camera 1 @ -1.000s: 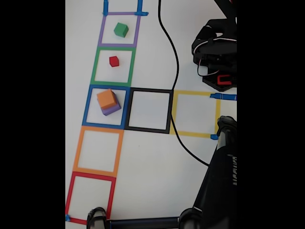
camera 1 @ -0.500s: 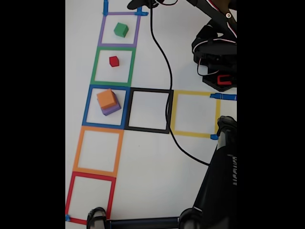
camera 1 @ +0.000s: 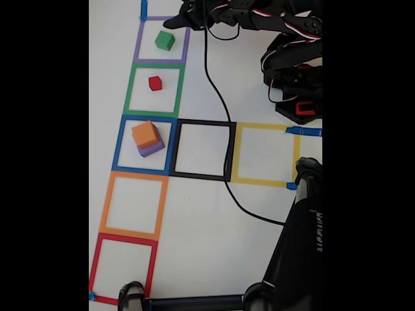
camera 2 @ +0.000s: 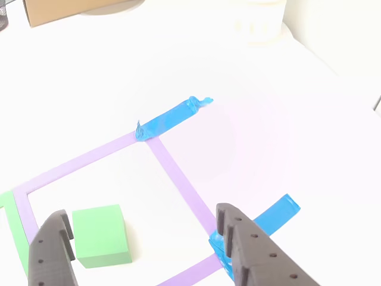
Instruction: Tower of hanoi
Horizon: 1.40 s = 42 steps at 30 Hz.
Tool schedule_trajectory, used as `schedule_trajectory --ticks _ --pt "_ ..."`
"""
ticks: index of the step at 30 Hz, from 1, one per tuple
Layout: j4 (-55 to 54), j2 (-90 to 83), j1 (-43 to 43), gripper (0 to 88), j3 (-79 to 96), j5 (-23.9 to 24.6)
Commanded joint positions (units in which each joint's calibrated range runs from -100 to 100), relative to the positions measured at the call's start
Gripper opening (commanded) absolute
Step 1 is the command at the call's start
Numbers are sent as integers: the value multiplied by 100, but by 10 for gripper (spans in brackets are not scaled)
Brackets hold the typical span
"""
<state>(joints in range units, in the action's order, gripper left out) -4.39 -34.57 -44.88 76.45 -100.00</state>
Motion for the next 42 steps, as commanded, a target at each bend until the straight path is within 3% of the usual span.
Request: schedule_trajectory --ticks 1,18,31,42 --pt "-1358 821 231 289 28 0" --pt "-4451 4212 337 335 -627 0" --pt "-4953 4979 768 325 -927 0" --pt "-5172 5270 749 250 -927 0"
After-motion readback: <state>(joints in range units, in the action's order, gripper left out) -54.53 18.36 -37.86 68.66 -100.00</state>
